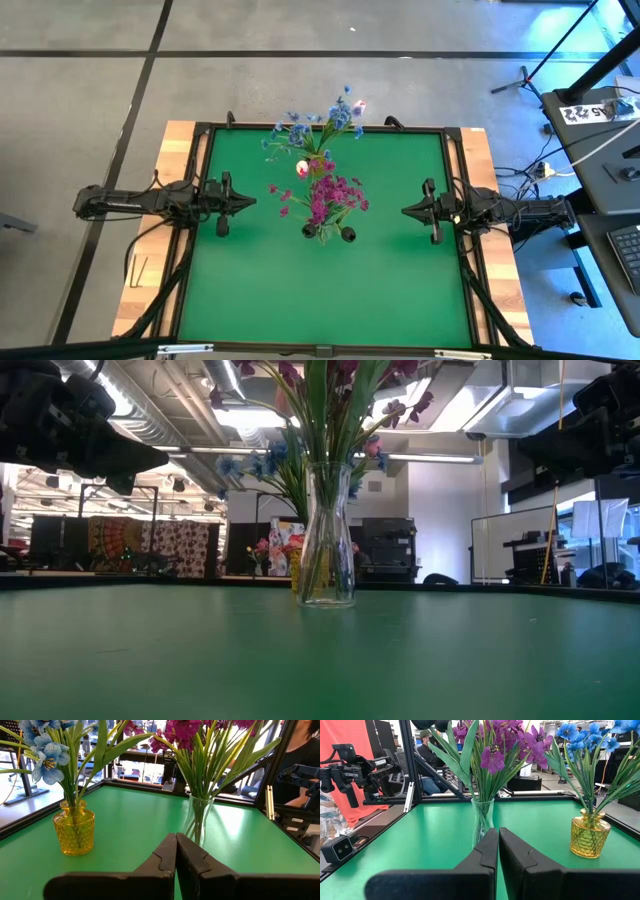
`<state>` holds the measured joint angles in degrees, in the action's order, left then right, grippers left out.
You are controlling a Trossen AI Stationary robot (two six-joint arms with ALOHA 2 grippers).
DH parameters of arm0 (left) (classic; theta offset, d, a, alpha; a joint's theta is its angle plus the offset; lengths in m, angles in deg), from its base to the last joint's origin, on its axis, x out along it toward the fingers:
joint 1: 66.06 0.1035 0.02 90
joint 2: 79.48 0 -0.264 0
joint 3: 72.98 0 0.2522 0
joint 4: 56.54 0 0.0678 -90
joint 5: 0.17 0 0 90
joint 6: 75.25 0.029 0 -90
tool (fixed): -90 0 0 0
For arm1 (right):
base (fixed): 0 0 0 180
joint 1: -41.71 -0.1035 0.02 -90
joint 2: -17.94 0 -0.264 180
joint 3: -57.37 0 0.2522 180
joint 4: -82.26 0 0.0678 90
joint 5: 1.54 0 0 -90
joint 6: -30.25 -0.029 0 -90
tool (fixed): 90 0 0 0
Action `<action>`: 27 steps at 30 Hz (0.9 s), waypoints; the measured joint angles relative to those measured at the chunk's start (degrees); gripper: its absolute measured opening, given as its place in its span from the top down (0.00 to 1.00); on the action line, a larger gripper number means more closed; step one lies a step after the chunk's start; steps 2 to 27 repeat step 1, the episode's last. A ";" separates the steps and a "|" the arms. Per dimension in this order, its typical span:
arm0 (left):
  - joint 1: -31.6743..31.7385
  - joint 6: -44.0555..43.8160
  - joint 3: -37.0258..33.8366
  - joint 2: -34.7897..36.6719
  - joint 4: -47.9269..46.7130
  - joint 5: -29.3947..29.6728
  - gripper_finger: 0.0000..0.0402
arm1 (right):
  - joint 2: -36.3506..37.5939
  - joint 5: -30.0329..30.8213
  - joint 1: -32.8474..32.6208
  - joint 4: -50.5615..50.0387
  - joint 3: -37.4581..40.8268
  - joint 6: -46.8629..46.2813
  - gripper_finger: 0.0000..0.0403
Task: Sort flowers into vase by color
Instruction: Return to Home Position
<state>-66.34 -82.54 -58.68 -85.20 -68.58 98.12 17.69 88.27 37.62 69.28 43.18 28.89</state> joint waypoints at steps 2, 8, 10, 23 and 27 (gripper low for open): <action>-0.01 0.00 0.00 0.00 0.00 0.01 1.00 | 0.00 0.00 -0.01 0.00 0.00 0.00 0.96; -0.01 0.00 0.00 0.00 0.00 0.01 1.00 | 0.00 0.00 -0.01 0.00 0.00 0.00 0.96; -0.01 0.00 0.00 0.00 0.00 0.01 1.00 | 0.00 0.00 -0.01 0.00 0.00 0.00 0.96; -0.01 0.00 0.00 0.00 0.00 0.01 1.00 | 0.00 0.00 -0.01 0.00 0.00 0.00 0.96; -0.01 0.00 0.00 0.00 0.00 0.01 1.00 | 0.00 0.00 -0.01 0.00 0.00 0.00 0.96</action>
